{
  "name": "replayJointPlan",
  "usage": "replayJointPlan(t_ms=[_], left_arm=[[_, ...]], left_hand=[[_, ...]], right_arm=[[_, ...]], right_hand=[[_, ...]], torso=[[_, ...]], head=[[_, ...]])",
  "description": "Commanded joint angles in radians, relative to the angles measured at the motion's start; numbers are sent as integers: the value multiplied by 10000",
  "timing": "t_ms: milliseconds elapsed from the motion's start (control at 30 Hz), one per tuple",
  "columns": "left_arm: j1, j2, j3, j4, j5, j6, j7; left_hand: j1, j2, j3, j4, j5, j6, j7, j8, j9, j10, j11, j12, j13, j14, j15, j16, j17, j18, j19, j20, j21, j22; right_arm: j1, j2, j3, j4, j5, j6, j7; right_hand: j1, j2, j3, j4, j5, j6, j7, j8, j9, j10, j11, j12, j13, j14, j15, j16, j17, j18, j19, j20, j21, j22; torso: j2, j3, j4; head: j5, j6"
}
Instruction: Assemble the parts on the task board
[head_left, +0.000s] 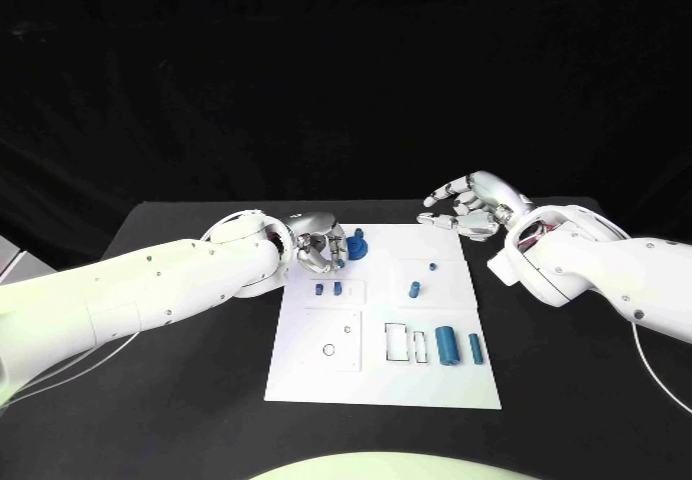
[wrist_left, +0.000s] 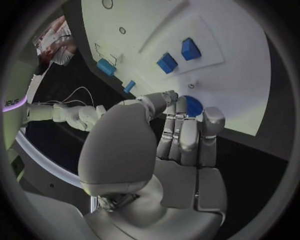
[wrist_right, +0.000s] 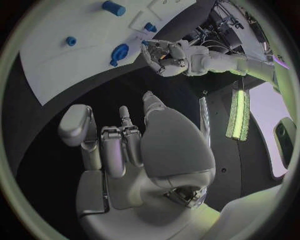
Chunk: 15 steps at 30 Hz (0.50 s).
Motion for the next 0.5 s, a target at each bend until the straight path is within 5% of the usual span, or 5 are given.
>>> replayJointPlan(t_ms=[33,500], left_arm=[[10,-126,29,134,357,226,-210],[7,-274,56,12,379,549,-447]], left_hand=[[-117,-6,-30,-23,35,73,-13,-45,255,90,15,-81,-11,77,6,35,-16,-113,46,-9,15,-9],[-227,-16,-45,4,32,104,-29,-68,279,129,7,-156,-9,64,3,26,-62,-110,40,-10,-9,-26]], right_arm=[[-4,-17,2,20,-53,62,44],[-4,-25,2,5,-61,60,37]], right_hand=[[-2,123,-34,5,64,-46,-8,-4,11,245,54,-30,1834,727,11,-53,1324,49,-25,15,-43,6],[-2,123,-34,5,64,-46,-8,-4,11,245,54,-30,1834,727,11,-53,1324,49,-25,15,-43,6]], torso=[[17,-9,-8],[27,-21,-22]], head=[[2,6],[35,-7]])
